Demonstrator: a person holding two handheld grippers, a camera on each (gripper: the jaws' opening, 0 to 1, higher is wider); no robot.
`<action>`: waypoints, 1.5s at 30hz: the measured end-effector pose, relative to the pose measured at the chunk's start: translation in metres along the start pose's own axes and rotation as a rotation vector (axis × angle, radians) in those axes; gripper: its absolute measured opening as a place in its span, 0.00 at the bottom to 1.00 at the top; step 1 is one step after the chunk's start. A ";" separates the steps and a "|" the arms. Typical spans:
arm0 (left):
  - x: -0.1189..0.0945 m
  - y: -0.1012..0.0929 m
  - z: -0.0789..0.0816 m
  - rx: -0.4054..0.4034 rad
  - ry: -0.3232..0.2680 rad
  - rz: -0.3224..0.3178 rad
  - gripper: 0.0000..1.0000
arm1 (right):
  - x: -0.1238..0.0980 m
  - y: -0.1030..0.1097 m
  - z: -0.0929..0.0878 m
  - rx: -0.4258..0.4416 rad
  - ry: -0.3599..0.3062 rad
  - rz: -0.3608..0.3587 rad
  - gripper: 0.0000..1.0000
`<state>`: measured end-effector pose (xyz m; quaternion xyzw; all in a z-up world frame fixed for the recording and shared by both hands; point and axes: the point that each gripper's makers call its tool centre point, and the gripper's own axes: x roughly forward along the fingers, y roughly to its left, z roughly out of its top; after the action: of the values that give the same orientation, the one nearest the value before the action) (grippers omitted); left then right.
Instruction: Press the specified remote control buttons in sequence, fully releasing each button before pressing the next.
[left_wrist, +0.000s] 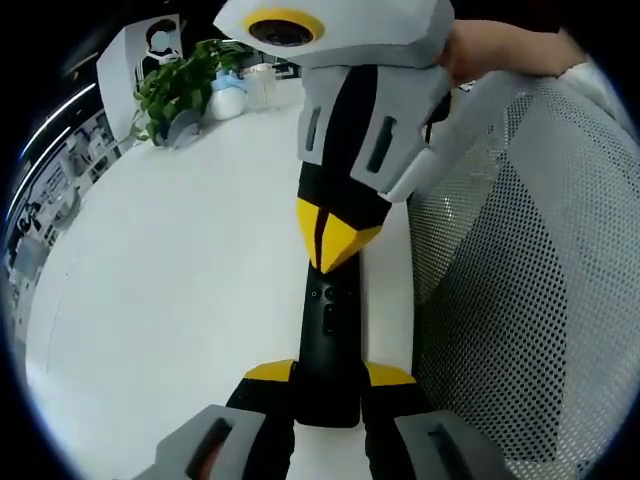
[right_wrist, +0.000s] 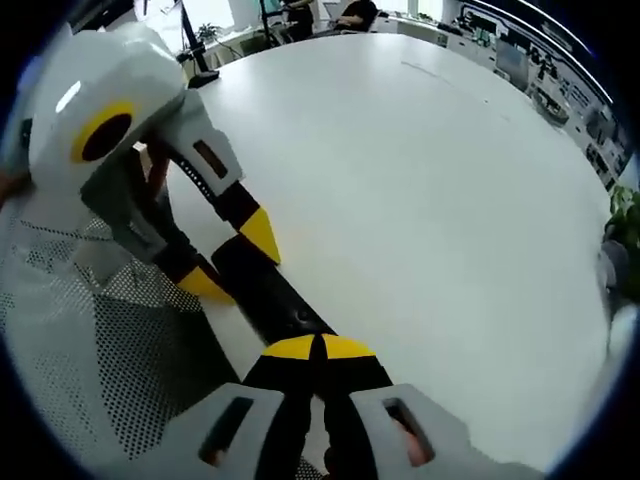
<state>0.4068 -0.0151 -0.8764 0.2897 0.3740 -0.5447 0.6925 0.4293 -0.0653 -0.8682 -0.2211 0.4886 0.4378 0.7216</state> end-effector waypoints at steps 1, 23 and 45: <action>0.000 0.000 0.000 0.000 0.000 0.000 0.25 | 0.000 0.000 0.000 0.011 -0.003 0.003 0.00; 0.000 0.000 0.001 0.002 0.009 0.002 0.24 | 0.000 -0.003 0.000 0.249 -0.029 0.051 0.00; 0.001 0.000 0.001 -0.008 0.005 0.009 0.25 | 0.000 0.010 -0.001 0.215 0.008 0.086 0.00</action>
<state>0.4072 -0.0162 -0.8766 0.2898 0.3769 -0.5393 0.6951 0.4201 -0.0608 -0.8679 -0.1231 0.5447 0.4126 0.7197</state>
